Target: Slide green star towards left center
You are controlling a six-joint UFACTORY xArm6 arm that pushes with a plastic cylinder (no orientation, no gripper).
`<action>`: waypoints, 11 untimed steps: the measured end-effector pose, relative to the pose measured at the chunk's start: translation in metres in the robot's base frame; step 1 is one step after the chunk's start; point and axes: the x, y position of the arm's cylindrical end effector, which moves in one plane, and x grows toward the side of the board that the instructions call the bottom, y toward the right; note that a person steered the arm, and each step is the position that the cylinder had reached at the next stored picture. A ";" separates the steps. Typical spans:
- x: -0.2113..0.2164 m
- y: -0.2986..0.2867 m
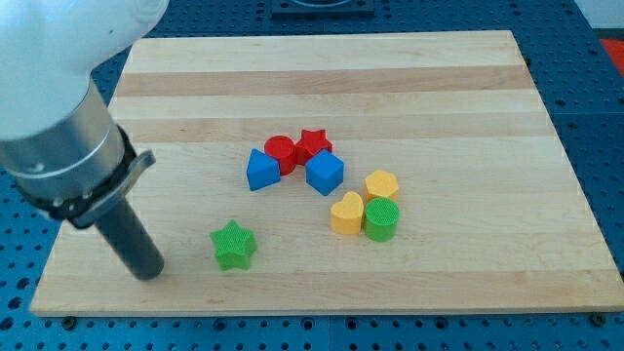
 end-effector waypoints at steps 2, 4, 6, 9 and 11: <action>0.022 0.111; -0.005 0.093; -0.056 0.024; -0.023 0.098; -0.073 0.057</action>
